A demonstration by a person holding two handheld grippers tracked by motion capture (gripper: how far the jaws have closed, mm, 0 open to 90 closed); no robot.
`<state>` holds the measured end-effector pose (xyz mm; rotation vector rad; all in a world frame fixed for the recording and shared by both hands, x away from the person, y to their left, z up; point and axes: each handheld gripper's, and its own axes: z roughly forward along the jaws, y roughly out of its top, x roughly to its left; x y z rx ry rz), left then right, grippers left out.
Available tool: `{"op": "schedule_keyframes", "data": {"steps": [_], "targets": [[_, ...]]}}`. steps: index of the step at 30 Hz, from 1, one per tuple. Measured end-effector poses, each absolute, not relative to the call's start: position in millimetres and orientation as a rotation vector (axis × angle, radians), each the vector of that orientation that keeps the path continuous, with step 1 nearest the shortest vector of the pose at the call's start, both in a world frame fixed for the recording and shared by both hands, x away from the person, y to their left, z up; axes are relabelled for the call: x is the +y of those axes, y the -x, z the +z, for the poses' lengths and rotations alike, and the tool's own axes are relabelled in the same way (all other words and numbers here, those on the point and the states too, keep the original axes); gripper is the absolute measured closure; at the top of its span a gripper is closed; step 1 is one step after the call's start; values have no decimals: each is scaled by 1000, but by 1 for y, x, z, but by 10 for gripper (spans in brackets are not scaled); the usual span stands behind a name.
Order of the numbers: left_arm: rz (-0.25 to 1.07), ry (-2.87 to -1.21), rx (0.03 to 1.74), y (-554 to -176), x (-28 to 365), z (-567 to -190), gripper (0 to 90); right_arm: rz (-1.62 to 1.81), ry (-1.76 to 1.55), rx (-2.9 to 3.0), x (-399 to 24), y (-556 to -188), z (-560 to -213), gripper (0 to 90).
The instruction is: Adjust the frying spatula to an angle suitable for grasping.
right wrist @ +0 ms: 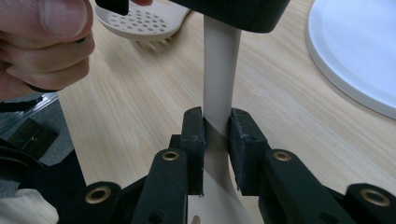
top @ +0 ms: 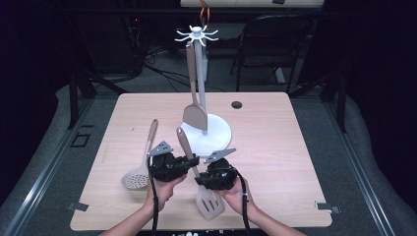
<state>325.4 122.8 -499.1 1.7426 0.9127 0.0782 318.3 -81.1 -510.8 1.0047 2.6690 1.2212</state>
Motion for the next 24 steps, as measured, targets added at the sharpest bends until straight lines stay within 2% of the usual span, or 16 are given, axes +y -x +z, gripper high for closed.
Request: {"op": "schedule_keyframes", "data": {"steps": [6,11,17,22,24], "targets": [[40,-1722,851,-325,121,-490,761,1238,-945,2632,-82,-314,-504,751],[4,-1742,781,-326,116,-483,766,1247,-904,2640,-87,-314,-501,631],[-28,-1747,736,-327,117,-478,767,1191,-860,2641,-95,-311,-494,390],[-26,-1751,702,-328,117,-473,767,1159,-830,2632,-109,-309,-489,235],[-22,-1750,690,-329,117,-470,767,1155,-855,2603,-115,-310,-489,138]]}}
